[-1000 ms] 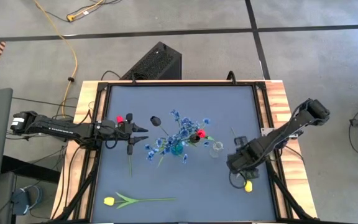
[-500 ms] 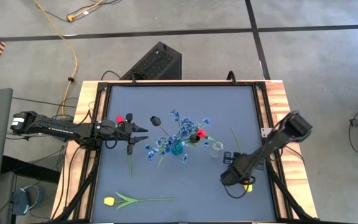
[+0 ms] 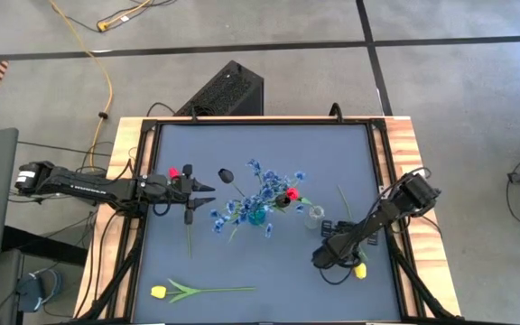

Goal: Sort flowers into vase by color
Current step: Put the right yellow flower into the transparent flower vase

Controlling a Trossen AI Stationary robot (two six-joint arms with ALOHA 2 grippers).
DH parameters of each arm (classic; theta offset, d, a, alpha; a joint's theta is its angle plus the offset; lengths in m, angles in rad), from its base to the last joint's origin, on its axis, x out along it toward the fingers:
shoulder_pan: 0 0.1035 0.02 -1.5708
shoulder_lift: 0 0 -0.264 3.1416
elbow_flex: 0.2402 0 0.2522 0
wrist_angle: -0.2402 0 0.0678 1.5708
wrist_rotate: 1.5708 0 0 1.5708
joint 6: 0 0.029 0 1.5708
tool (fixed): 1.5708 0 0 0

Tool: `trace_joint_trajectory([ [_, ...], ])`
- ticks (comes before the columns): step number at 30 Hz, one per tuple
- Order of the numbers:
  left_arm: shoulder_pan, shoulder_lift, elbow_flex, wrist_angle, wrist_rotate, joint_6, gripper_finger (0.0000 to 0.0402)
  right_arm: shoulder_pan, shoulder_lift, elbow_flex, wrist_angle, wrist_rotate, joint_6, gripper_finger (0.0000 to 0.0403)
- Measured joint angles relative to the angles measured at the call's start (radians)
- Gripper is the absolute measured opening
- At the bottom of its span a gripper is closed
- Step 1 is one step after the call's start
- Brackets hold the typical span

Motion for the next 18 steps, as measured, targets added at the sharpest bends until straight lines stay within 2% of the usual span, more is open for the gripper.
trace_joint_trajectory([
  [8,0.0,0.0,0.0,-0.004,0.0,0.0,0.0128,0.033,0.0,0.011,0.009,-0.011,0.015,0.0044],
  [12,0.0,0.0,0.0,-0.004,-0.002,0.0,0.0128,0.029,0.0,0.051,-0.005,-0.074,0.073,0.0016],
  [18,0.0,0.0,0.0,-0.002,-0.003,-0.003,0.0128,0.026,0.001,0.122,-0.062,-0.169,0.212,0.0016],
])
